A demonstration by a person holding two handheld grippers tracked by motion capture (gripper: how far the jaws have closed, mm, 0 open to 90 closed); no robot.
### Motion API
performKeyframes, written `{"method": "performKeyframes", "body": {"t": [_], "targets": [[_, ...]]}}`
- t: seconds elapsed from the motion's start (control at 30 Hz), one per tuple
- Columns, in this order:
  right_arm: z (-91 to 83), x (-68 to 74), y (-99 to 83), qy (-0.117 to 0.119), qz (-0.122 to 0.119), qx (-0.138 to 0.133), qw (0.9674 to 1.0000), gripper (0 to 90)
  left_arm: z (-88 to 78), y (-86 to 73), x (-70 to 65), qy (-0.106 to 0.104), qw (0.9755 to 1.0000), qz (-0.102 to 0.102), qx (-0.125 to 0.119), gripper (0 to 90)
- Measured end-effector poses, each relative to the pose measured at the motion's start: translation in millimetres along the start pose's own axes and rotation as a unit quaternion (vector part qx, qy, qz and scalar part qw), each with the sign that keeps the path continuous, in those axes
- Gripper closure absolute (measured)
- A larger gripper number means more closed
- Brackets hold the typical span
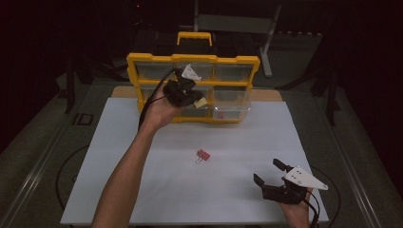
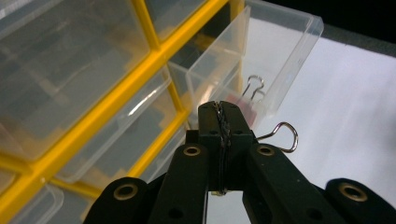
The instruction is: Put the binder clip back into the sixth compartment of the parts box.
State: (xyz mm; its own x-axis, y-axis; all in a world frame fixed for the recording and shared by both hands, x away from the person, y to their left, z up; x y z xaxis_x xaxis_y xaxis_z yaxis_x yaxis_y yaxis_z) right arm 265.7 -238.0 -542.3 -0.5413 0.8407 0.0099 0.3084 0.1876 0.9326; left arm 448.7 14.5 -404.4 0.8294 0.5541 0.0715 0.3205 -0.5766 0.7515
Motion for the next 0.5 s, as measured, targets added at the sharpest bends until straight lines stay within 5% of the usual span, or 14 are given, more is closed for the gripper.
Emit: {"method": "performKeyframes", "body": {"t": [0.5], "targets": [[-1.2,-1.5,0.7,-0.002,0.001,-0.002,1.0000,9.0,7.3,34.2,-1.2,-0.020,0.9996,0.007,-0.017,89.6]]}}
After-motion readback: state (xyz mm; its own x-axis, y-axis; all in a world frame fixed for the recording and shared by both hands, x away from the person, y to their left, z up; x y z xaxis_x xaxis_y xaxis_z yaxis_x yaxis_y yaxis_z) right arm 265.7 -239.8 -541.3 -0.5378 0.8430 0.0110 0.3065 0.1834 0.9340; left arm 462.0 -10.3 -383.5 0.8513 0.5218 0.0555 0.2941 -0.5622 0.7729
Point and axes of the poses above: each handheld gripper's, and its own axes: z roughly forward along the jaws, y roughly out of its top, x roughly to its left, the point moved 8 cm from there along z, roughly forward along the jaws, and after that the axes turned 2 degrees about -y, right-handed, at the moved point
